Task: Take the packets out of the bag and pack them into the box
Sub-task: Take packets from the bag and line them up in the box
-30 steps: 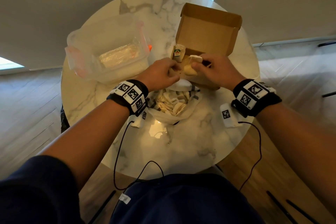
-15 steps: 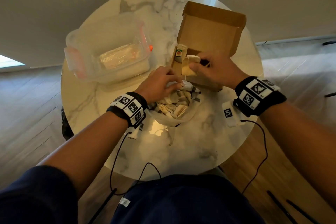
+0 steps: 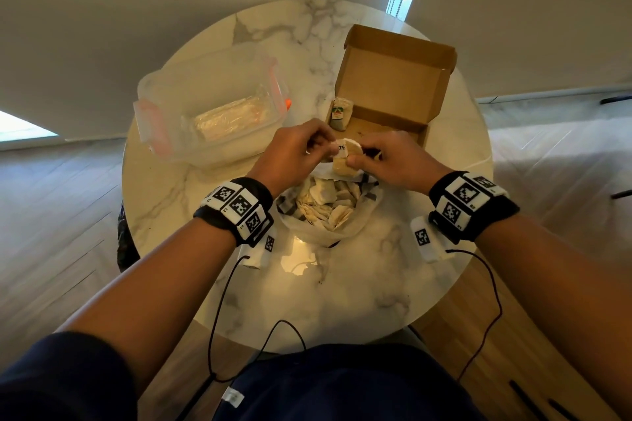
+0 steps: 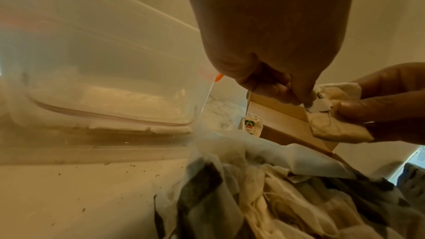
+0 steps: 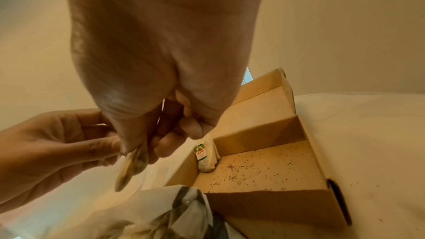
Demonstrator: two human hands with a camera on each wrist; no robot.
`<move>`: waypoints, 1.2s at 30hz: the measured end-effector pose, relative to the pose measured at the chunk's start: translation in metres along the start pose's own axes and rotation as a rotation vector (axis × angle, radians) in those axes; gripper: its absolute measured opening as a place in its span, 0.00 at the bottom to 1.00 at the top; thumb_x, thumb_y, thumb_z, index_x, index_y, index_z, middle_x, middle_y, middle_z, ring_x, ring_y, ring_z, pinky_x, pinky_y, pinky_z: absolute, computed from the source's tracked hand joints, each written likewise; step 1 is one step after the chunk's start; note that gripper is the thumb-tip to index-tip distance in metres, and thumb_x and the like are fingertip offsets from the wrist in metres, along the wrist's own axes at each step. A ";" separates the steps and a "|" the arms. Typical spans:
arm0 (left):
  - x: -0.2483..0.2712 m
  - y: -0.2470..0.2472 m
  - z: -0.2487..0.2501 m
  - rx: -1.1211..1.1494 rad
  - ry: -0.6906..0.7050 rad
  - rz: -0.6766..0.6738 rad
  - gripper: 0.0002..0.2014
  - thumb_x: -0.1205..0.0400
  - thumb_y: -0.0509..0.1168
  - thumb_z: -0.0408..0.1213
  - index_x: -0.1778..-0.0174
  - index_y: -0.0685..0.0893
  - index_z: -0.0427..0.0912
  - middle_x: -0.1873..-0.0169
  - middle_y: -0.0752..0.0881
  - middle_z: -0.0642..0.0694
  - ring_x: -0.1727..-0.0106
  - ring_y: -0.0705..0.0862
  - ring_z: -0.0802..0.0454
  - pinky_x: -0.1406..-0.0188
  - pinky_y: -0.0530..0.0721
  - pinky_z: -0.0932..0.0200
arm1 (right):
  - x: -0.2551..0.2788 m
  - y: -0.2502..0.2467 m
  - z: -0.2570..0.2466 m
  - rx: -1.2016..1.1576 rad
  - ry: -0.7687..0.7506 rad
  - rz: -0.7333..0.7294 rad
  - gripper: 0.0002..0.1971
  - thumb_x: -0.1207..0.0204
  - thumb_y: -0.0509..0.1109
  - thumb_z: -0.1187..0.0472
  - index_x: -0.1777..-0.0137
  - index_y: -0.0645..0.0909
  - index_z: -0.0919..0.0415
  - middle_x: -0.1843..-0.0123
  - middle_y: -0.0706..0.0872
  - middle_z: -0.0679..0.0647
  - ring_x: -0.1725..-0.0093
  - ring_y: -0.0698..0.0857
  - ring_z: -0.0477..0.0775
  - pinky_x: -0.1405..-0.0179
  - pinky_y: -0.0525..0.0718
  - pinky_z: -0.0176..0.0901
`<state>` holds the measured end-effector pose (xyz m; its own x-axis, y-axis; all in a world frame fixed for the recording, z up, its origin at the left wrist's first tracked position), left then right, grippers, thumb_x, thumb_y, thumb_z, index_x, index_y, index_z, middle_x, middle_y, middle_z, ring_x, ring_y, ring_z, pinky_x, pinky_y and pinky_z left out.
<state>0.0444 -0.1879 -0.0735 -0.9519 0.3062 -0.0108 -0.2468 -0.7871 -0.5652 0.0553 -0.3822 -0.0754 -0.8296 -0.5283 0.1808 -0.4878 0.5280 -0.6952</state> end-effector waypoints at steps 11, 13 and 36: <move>0.026 0.016 -0.035 -0.395 -0.233 -0.286 0.26 0.23 0.70 0.49 0.29 0.76 0.51 0.40 0.80 0.47 0.42 0.79 0.49 0.42 0.82 0.49 | 0.007 -0.006 0.010 0.030 0.096 0.061 0.10 0.15 0.67 0.51 0.53 0.87 0.54 0.63 0.84 0.47 0.63 0.81 0.46 0.63 0.76 0.45; 0.037 0.014 -0.050 -0.370 -0.354 -0.352 0.27 0.23 0.72 0.45 0.27 0.74 0.53 0.40 0.78 0.45 0.43 0.79 0.48 0.42 0.83 0.48 | 0.008 -0.007 0.015 0.007 0.114 0.074 0.11 0.15 0.67 0.50 0.54 0.87 0.54 0.63 0.85 0.47 0.63 0.81 0.46 0.63 0.75 0.43; 0.018 -0.005 -0.032 -0.327 -0.156 -0.143 0.18 0.15 0.65 0.49 0.30 0.80 0.51 0.36 0.79 0.50 0.38 0.80 0.55 0.41 0.76 0.61 | -0.035 0.002 0.035 -0.032 0.171 0.229 0.13 0.14 0.66 0.52 0.37 0.86 0.56 0.53 0.88 0.52 0.57 0.83 0.51 0.57 0.81 0.45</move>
<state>0.0341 -0.1614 -0.0969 -0.9346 0.2956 0.1979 -0.3317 -0.5228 -0.7853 0.0929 -0.3856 -0.1071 -0.9517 -0.2742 0.1384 -0.2884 0.6427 -0.7098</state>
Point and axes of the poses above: each hand's wrist, its own x-axis away from the middle knuckle, its own y-axis out of the palm, z = x × y, the point moved 4 cm from there along -x, towards the middle knuckle
